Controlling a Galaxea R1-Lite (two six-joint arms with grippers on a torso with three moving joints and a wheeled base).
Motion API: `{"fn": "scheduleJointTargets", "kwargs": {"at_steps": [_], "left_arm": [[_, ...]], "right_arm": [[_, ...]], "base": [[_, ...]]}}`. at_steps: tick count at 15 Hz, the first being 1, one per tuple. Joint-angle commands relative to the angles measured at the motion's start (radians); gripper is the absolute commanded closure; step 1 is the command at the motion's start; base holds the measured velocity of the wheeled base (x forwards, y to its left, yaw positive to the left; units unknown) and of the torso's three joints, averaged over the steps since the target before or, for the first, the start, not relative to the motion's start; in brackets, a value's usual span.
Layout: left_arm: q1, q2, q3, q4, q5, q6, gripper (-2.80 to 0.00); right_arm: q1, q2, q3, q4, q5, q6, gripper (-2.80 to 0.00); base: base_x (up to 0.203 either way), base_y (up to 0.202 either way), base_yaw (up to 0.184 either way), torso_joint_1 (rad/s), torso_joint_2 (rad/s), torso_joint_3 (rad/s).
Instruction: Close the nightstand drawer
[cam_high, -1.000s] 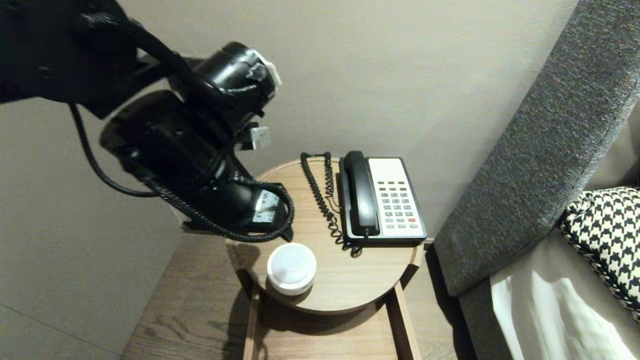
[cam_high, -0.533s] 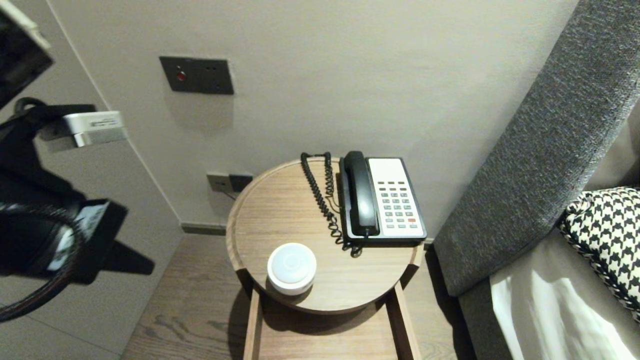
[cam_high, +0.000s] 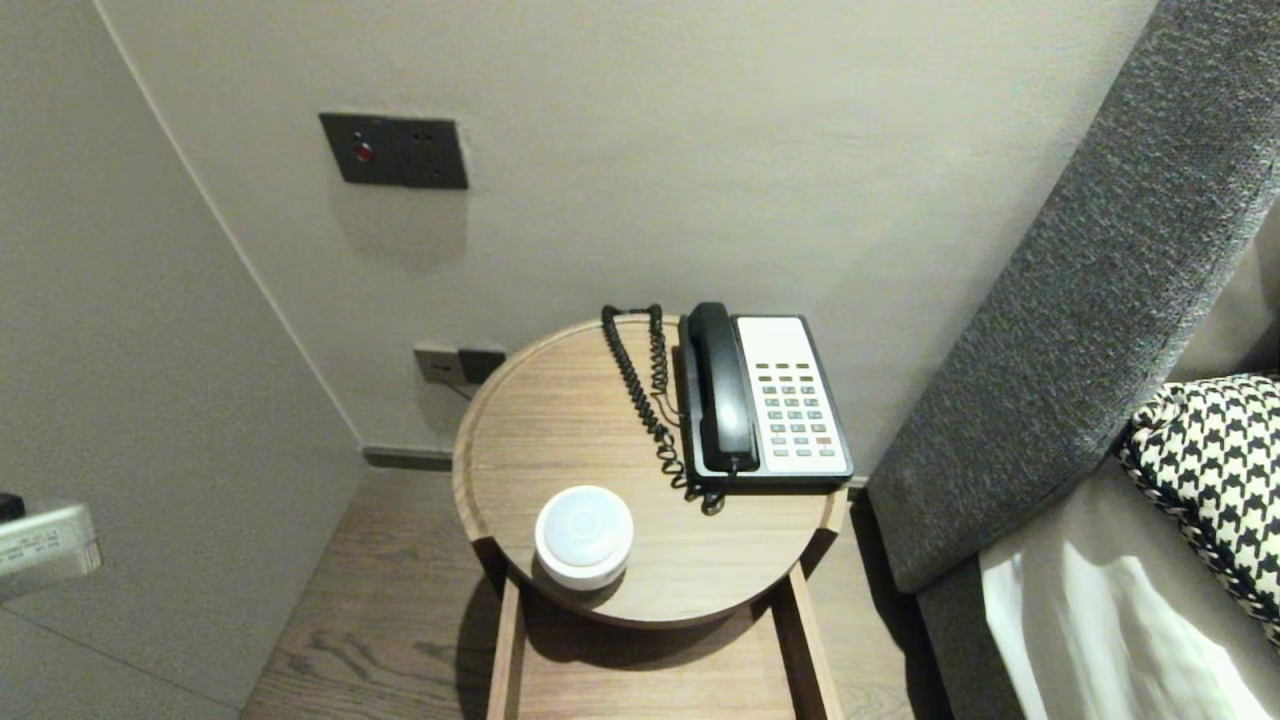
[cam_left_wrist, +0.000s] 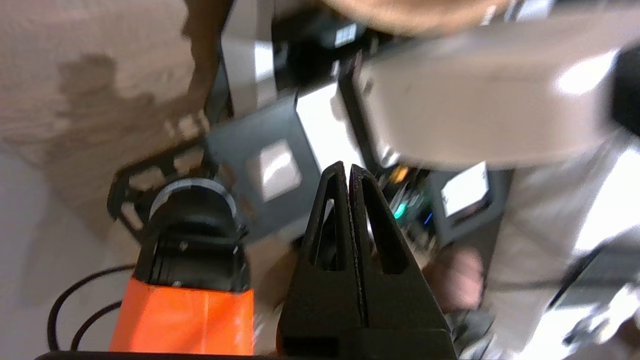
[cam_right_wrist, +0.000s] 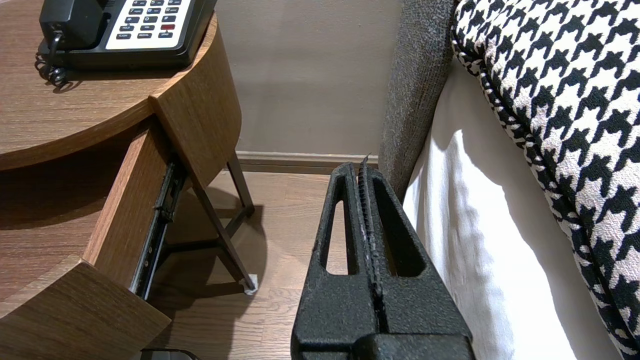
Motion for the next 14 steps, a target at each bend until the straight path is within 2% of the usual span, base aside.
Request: {"fn": "scheduleJointTargets", "kwargs": {"at_steps": [1, 3, 8, 14], "left_arm": [[-0.030, -0.016, 0.090, -0.010, -0.010, 0.034, 0.00], [-0.068, -0.012, 0.117, -0.061, -0.011, 0.045, 0.00], [-0.099, 0.039, 0.119, -0.095, -0.011, 0.051, 0.00], [-0.192, 0.107, 0.119, -0.121, -0.011, 0.055, 0.00]], "right_arm": [[0.000, 0.001, 0.040, -0.001, 0.000, 0.000, 0.00], [0.001, 0.001, 0.040, -0.001, 0.000, 0.000, 0.00], [0.000, 0.001, 0.040, -0.001, 0.000, 0.000, 0.00], [0.002, 0.001, 0.040, -0.001, 0.000, 0.000, 0.00]], "base": [[0.000, 0.000, 0.000, 0.000, 0.00, 0.000], [0.000, 0.000, 0.000, 0.000, 0.00, 0.000], [0.000, 0.000, 0.000, 0.000, 0.00, 0.000], [0.000, 0.000, 0.000, 0.000, 0.00, 0.000]]}}
